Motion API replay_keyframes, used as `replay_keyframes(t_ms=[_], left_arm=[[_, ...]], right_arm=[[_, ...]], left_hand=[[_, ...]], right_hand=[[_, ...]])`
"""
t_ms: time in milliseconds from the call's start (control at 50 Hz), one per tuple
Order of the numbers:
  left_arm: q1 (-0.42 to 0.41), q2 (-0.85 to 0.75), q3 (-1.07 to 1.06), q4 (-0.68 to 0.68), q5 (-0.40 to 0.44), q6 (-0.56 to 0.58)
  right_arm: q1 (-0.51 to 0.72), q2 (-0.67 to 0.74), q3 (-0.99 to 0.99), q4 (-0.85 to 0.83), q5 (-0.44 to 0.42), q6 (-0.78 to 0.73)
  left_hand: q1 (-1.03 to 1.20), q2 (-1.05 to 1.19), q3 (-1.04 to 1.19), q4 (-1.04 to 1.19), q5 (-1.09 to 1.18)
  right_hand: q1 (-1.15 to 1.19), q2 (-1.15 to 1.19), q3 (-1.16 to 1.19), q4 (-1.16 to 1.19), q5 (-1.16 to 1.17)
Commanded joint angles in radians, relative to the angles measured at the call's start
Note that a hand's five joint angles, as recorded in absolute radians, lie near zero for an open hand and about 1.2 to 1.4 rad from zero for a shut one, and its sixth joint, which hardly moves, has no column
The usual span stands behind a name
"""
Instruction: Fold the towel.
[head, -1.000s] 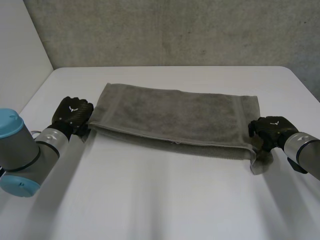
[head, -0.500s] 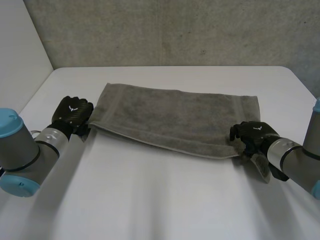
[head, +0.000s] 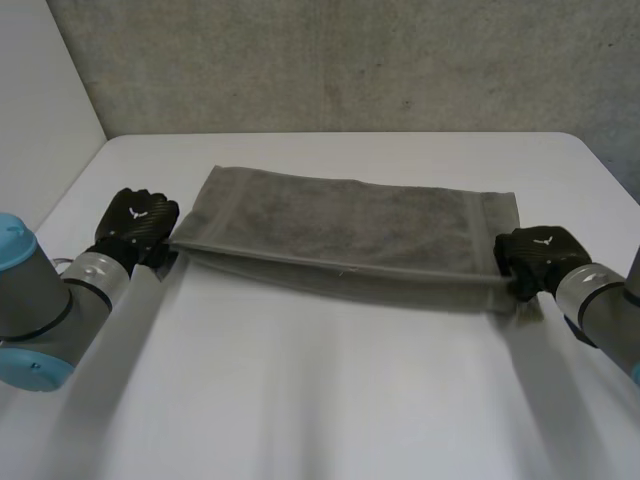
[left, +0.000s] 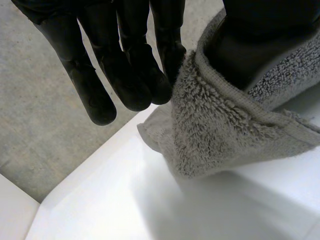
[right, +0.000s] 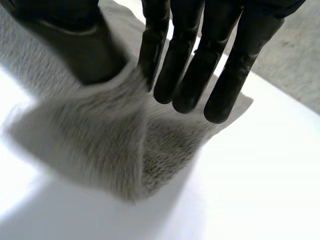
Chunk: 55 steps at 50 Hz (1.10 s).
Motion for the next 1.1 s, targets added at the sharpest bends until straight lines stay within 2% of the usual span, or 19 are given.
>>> replay_keyframes(t_ms=[20,120,160,220,320,500,540,660,700,760,800,920,960,1100], left_arm=[[-0.003,0.068,-0.020,-0.011,0.002,0.001],[-0.012,0.189,-0.029,-0.087,0.005,-0.006],[-0.014,0.287,-0.032,-0.177,0.009,-0.034],[-0.014,0.333,-0.032,-0.219,0.012,-0.052],[-0.014,0.496,-0.034,-0.323,0.041,-0.105],[-0.004,0.525,-0.048,-0.396,0.114,-0.100],[-0.004,0.455,-0.026,-0.397,0.118,-0.097],[-0.010,0.266,0.087,-0.406,0.112,-0.080],[-0.017,0.142,0.177,-0.408,0.106,-0.060],[-0.018,0.085,0.226,-0.410,0.104,-0.049],[-0.024,-0.013,0.306,-0.417,0.089,-0.042],[-0.032,-0.133,0.423,-0.417,0.048,-0.042],[-0.044,-0.199,0.500,-0.417,0.016,-0.043],[-0.060,-0.298,0.612,-0.426,-0.018,-0.043]], right_arm=[[-0.016,-0.078,-0.006,0.023,-0.008,-0.095],[-0.024,-0.195,-0.030,0.086,-0.024,-0.150],[-0.040,-0.267,-0.059,0.153,-0.050,-0.170],[-0.051,-0.293,-0.078,0.201,-0.067,-0.181],[-0.119,-0.353,-0.151,0.379,-0.145,-0.229],[-0.180,-0.319,-0.187,0.425,-0.183,-0.385],[-0.176,-0.225,-0.229,0.422,-0.172,-0.443],[-0.165,-0.067,-0.348,0.422,-0.169,-0.451],[-0.125,0.035,-0.423,0.413,-0.171,-0.453],[-0.099,0.083,-0.461,0.408,-0.169,-0.451],[-0.061,0.165,-0.530,0.394,-0.157,-0.451],[-0.019,0.294,-0.633,0.319,-0.113,-0.434],[-0.010,0.319,-0.654,0.292,-0.103,-0.427],[-0.001,0.396,-0.721,0.202,-0.080,-0.393]], left_hand=[[0.137,0.049,0.052,0.035,0.130],[0.137,0.049,0.052,0.035,0.130],[0.137,0.049,0.052,0.035,0.130],[0.137,0.049,0.052,0.035,0.130],[0.137,0.049,0.052,0.035,0.130],[0.137,0.049,0.052,0.035,0.130],[0.137,0.049,0.052,0.035,0.130],[0.137,0.049,0.052,0.035,0.130],[0.137,0.049,0.052,0.035,0.130],[0.137,0.049,0.052,0.035,0.130],[0.137,0.049,0.052,0.035,0.130],[0.137,0.049,0.052,0.035,0.130],[0.137,0.049,0.052,0.035,0.130],[0.137,0.049,0.052,0.035,0.130]], right_hand=[[0.174,0.176,0.189,0.185,0.190],[0.174,0.176,0.189,0.185,0.190],[0.174,0.176,0.189,0.185,0.190],[0.174,0.176,0.189,0.185,0.190],[0.174,0.176,0.189,0.185,0.190],[0.174,0.176,0.189,0.185,0.190],[0.174,0.176,0.189,0.185,0.190],[0.174,0.176,0.189,0.185,0.190],[0.174,0.176,0.189,0.185,0.190],[0.174,0.176,0.189,0.185,0.190],[0.174,0.176,0.189,0.185,0.190],[0.174,0.176,0.189,0.185,0.190],[0.174,0.176,0.189,0.185,0.190],[0.174,0.176,0.189,0.185,0.190]])
